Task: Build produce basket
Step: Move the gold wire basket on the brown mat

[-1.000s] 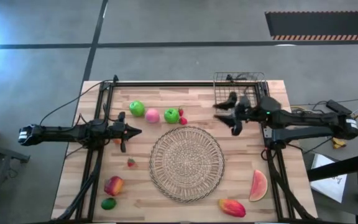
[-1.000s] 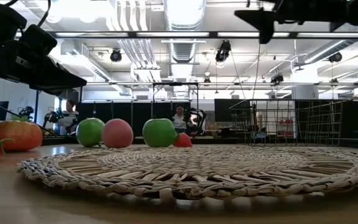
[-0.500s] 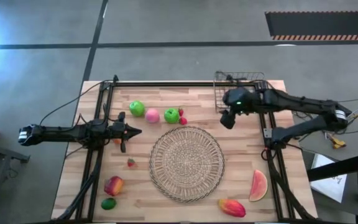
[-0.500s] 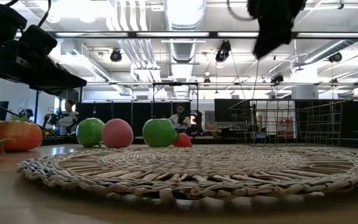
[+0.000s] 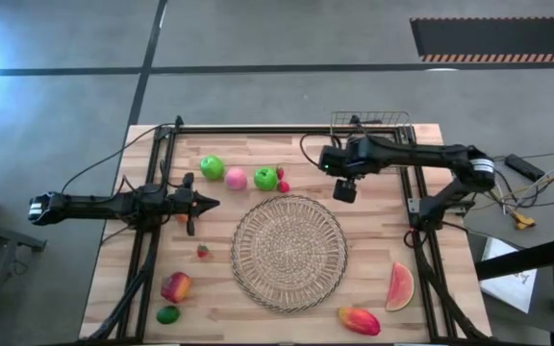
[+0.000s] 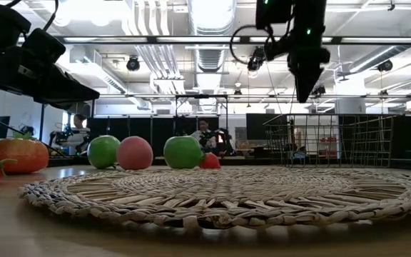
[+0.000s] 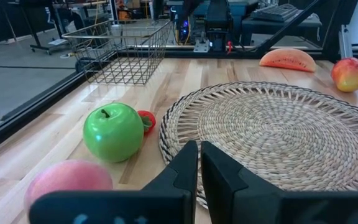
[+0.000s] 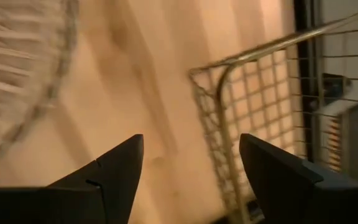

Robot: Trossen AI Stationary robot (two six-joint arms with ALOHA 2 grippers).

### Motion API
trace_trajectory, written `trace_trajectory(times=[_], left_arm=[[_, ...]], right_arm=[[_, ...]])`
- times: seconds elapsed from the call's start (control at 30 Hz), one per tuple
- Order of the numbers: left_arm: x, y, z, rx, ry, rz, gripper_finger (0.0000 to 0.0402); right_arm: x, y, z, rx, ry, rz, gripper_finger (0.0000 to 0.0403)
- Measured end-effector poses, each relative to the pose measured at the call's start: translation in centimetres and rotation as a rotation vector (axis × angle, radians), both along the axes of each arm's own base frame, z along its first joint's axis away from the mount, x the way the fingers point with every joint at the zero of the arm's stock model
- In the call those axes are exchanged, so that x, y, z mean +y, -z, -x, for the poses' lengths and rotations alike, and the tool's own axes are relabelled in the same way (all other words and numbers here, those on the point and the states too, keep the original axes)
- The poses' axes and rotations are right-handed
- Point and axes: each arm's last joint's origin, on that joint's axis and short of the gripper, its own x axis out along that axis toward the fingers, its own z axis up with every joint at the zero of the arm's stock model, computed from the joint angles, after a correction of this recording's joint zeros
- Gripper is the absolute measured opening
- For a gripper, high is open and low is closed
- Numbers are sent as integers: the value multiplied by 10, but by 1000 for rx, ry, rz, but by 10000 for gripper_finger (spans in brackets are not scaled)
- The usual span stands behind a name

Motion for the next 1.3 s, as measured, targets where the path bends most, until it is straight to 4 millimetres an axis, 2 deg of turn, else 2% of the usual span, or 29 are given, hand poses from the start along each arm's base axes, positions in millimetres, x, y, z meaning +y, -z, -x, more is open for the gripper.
trace_trajectory(times=[0.3,0.5,0.63,0.83,0.93,1.13,1.3], left_arm=[[0,0,0,0,0,0,3],[0,0,0,0,0,0,3],[0,0,0,0,0,0,3],[0,0,0,0,0,0,3],[0,0,0,0,0,0,3],[0,0,0,0,0,0,3],[0,0,0,0,0,0,3]], right_arm=[[-23,22,-4,100,-13,8,224],[-34,31,-7,94,-17,11,194],[-39,33,-10,76,-25,19,149],[-44,39,-9,99,-21,11,55],[-40,35,-9,89,-32,18,17],[-18,29,-13,67,-61,30,12],[14,29,-21,71,-143,79,11]])
